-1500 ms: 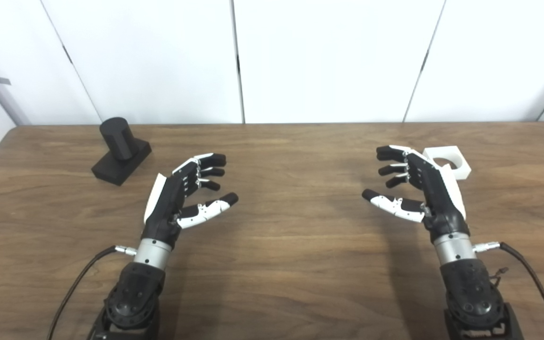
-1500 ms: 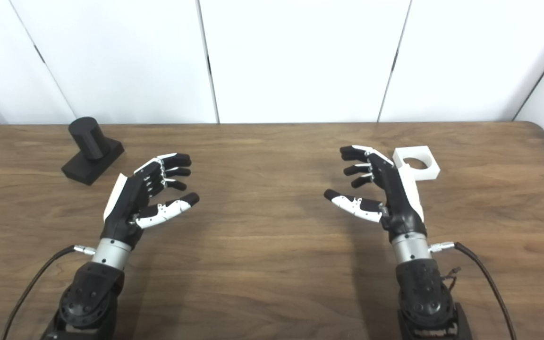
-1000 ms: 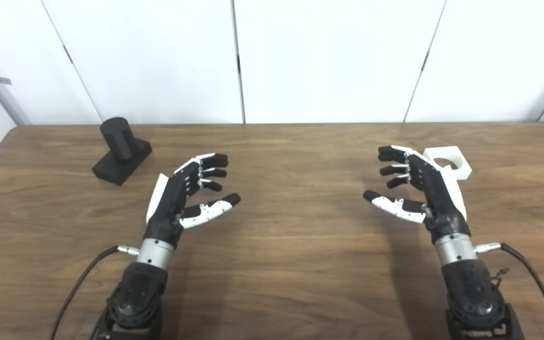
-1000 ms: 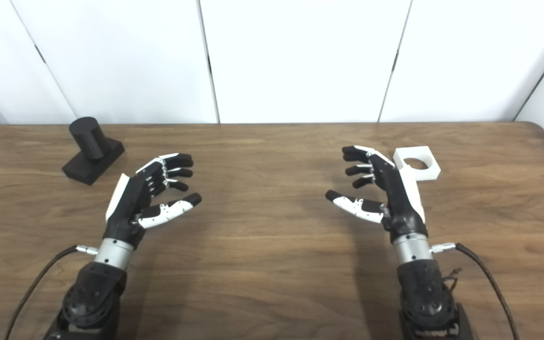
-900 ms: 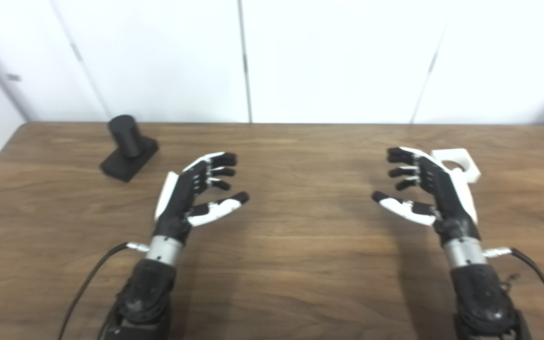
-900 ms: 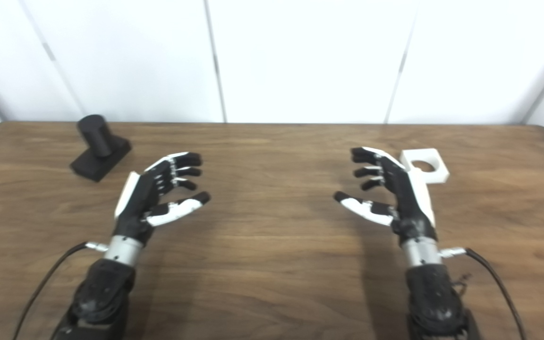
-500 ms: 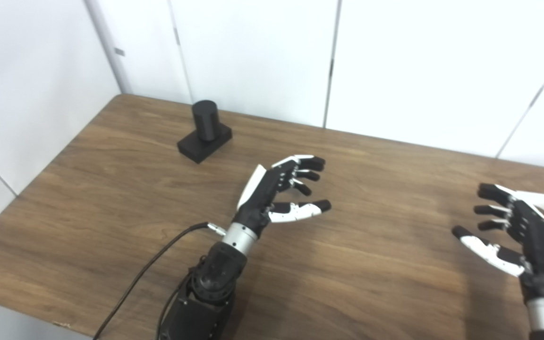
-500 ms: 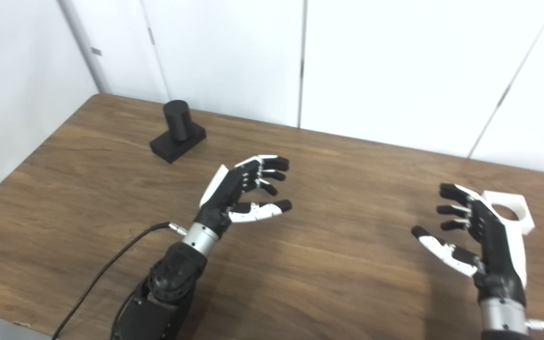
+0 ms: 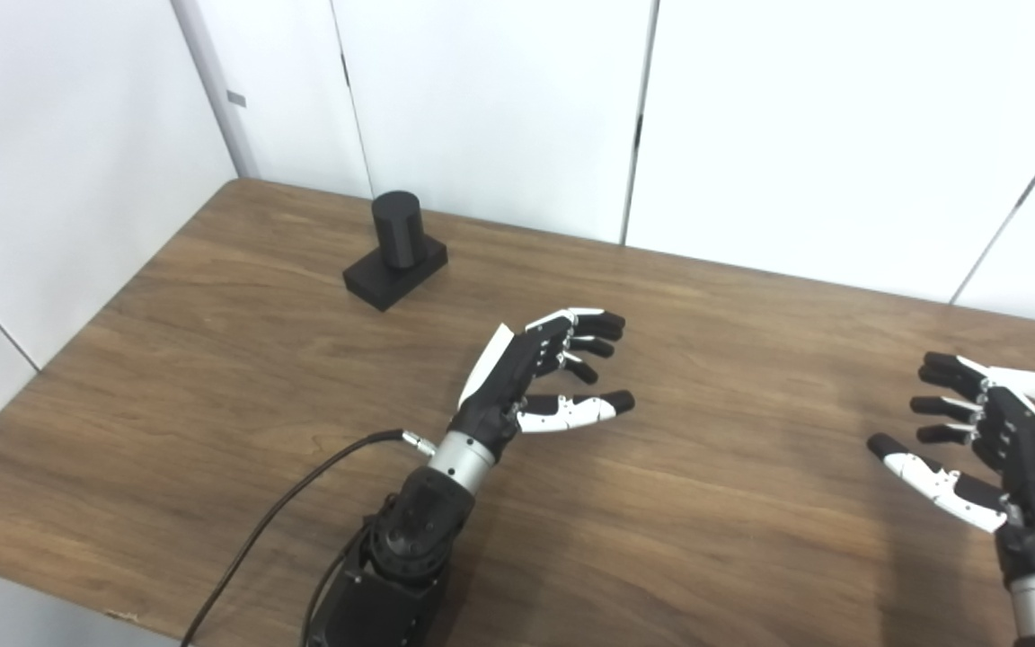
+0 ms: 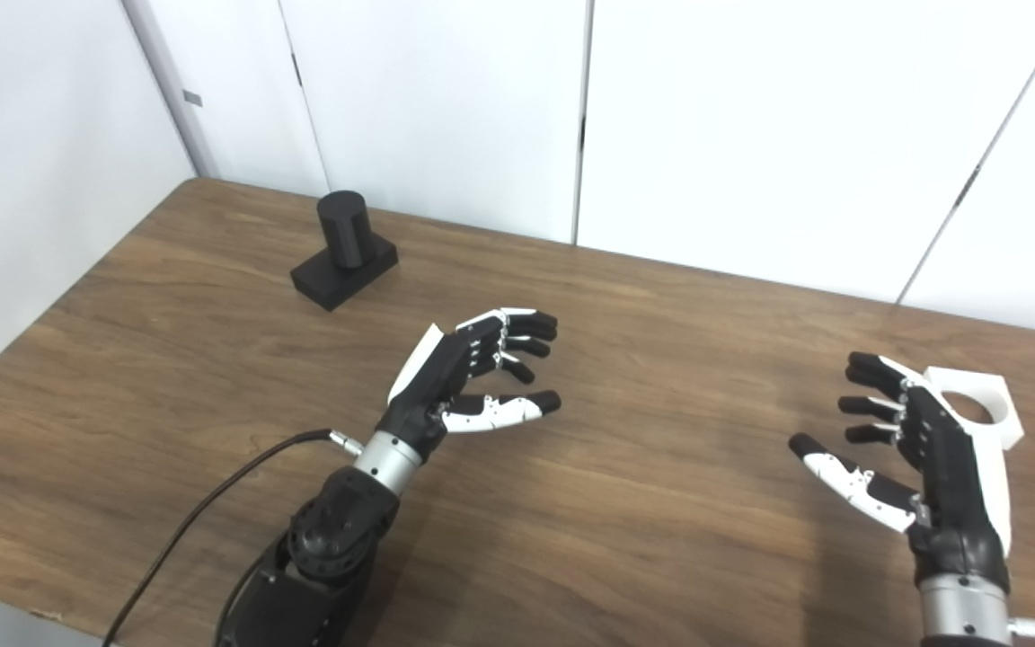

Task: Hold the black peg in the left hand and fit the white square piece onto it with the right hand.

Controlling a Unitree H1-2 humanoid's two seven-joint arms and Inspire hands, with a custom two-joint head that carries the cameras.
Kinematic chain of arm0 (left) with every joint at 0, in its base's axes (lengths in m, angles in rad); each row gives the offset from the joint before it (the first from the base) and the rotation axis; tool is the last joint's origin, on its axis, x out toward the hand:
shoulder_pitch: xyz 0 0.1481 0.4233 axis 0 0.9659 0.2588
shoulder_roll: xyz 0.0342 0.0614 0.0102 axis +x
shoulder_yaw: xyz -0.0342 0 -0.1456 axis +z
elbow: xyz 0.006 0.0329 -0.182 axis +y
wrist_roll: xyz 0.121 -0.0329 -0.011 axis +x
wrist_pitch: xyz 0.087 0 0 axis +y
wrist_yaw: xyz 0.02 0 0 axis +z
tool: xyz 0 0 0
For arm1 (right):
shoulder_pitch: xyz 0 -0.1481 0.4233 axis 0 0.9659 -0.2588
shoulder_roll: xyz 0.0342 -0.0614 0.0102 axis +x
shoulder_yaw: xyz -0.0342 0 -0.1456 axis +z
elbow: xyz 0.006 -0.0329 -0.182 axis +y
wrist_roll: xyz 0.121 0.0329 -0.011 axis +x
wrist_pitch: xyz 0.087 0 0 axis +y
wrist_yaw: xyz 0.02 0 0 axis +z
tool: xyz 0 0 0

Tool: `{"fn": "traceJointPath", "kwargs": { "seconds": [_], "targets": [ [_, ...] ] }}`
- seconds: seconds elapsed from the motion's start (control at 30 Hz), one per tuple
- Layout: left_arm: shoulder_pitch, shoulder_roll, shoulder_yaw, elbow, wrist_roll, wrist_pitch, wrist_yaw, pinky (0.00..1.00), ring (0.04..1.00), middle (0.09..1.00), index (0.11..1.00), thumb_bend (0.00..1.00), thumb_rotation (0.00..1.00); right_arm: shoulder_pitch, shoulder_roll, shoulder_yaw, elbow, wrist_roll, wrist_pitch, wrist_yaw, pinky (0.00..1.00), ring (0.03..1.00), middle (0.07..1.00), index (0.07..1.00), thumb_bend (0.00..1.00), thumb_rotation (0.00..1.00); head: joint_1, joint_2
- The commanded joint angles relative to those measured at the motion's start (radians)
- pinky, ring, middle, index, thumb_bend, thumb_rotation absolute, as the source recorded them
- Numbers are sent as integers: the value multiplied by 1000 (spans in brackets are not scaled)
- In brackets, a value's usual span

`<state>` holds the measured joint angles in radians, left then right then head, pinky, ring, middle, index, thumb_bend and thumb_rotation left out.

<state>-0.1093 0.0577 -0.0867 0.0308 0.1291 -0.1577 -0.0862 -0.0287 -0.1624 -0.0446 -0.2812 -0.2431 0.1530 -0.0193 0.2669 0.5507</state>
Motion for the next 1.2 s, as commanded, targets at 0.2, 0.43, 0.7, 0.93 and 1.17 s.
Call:
{"fn": "traceJointPath", "kwargs": {
  "seconds": [0.2,0.43,0.7,0.93,1.17],
  "targets": [
    [-25,-5,-6,-7,8,-36,15,571,724,761,728,729,138,-20,1,0,-47,4,-7,4,545,685,762,754,502,0,3,0],
    [-34,7,7,-39,127,-31,83,553,704,740,716,719,116,-20,3,4,-56,-5,3,5,549,687,763,753,501,0,3,-4],
    [-74,95,71,-136,274,94,112,578,722,756,728,749,203,-21,-6,6,-47,-12,-1,7,545,671,755,749,505,0,14,-8],
    [-129,177,106,-152,308,191,115,609,726,761,726,762,207,-19,-4,-2,-54,7,-1,10,546,677,755,747,499,0,21,-8],
    [-188,240,138,-147,345,263,127,684,774,786,752,765,221,-17,3,-4,-74,22,31,16,576,697,768,757,485,0,20,-6]
  ]
}}
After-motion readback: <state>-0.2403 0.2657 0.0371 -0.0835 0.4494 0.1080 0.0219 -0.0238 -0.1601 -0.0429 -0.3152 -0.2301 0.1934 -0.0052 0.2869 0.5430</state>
